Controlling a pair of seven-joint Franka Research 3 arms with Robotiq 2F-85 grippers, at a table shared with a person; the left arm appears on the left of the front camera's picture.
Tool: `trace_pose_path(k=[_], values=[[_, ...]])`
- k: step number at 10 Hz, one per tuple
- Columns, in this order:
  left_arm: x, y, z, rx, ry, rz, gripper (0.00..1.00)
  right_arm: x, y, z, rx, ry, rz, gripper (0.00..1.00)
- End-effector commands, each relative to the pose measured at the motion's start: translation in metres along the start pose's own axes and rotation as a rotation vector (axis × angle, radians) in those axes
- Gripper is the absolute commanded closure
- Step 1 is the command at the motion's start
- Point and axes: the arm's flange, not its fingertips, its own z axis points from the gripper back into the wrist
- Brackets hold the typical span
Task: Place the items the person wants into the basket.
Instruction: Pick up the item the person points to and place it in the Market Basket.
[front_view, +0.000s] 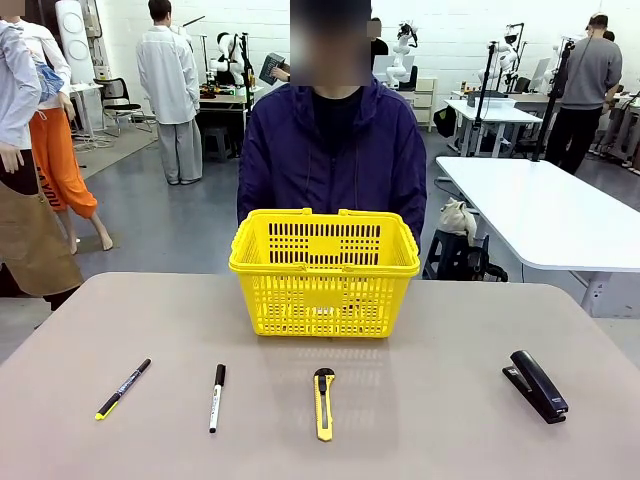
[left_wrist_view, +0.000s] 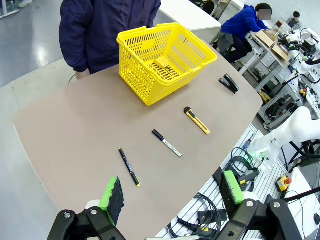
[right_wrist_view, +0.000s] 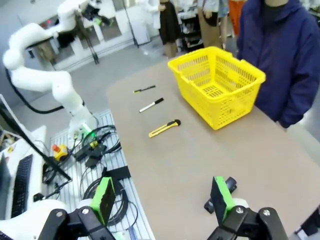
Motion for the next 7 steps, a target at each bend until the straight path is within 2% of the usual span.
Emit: trace_pose_path(k=[1,3,4,7], values=[[-0.001,0.000,0.000,-0.012,-0.015,-0.011,0.00,-0.002,0.006,-0.009,-0.062,-0.026,-0.006,0.00],[-0.001,0.000,0.000,-0.012,-0.015,-0.011,0.00,0.003,0.012,-0.018,-0.138,-0.006,-0.032,0.00],[-0.001,0.000,0.000,-0.012,-0.015,-0.011,0.00,-0.002,0.004,0.002,-0.053,-0.014,-0.029,0.00],[-0.001,0.000,0.000,-0.012,-0.015,-0.011,0.00,-0.002,0.004,0.002,-0.053,-0.014,-0.029,0.00]])
